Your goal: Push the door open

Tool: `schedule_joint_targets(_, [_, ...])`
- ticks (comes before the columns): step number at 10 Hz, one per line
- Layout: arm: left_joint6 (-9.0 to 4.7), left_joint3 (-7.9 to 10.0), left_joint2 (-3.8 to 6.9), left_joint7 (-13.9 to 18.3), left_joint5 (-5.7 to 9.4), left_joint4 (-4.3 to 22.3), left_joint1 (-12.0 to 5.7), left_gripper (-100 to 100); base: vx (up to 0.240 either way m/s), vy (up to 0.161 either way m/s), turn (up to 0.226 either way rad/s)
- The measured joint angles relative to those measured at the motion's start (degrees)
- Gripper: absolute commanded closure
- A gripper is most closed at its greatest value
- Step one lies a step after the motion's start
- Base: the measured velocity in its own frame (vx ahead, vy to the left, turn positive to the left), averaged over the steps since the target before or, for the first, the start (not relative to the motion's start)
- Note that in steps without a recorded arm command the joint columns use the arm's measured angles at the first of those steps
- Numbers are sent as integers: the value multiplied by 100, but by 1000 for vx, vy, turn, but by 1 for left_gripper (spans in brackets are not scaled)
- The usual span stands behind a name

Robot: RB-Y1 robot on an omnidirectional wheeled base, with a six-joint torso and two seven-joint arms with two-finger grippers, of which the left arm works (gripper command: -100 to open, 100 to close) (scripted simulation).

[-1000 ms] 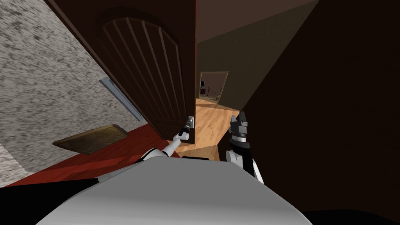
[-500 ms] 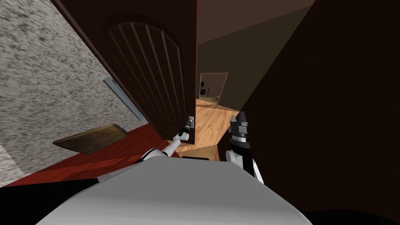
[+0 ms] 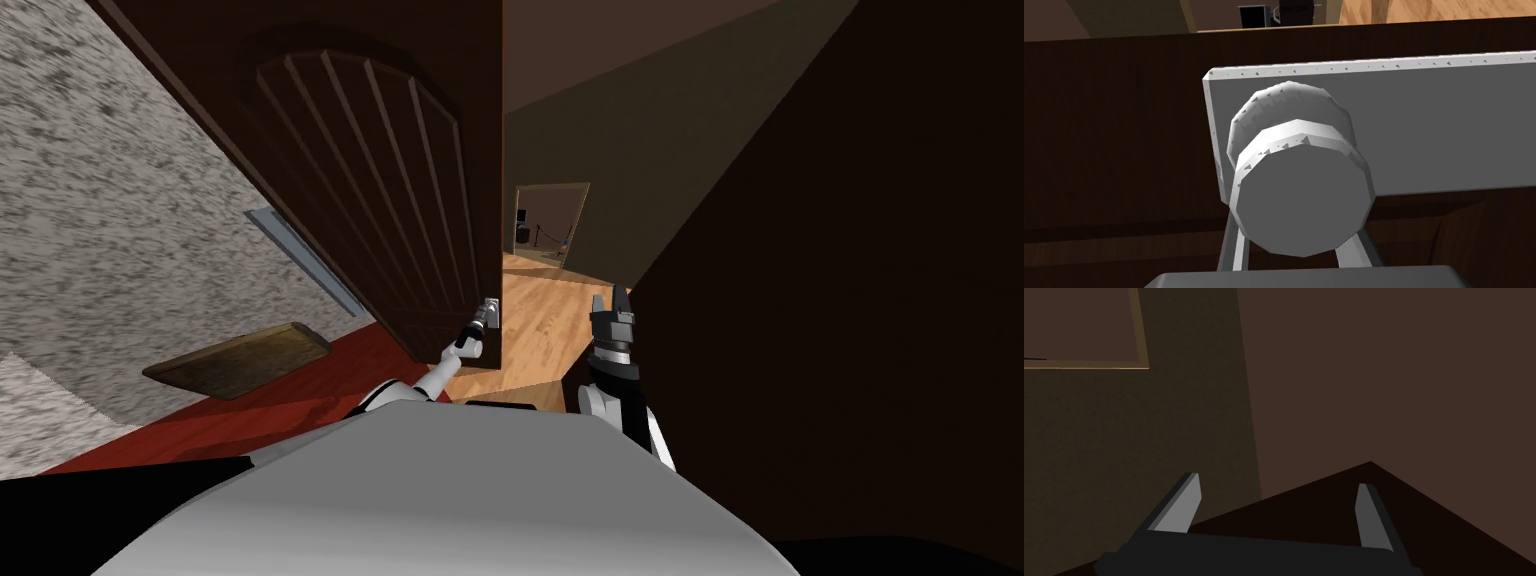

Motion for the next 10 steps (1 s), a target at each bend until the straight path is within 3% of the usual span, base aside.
schedule_joint_targets(1, [-99, 86, 75, -4, 17, 127, -62, 100, 250, 55, 231])
schedule_joint_targets(2, [-145, 174, 155, -18, 38, 189, -104, -100, -16, 10, 140])
schedule_joint_targets(4, [-123, 213, 168, -107, 63, 180, -115, -100, -198, -44, 38])
schedule_joint_targets(6, [-79, 245, 112, -191, 84, 121, -91, -100, -202, -102, 68])
schedule_joint_targets(10, [8, 328, -234, -394, 139, 86, -117, -100, -192, -104, 55])
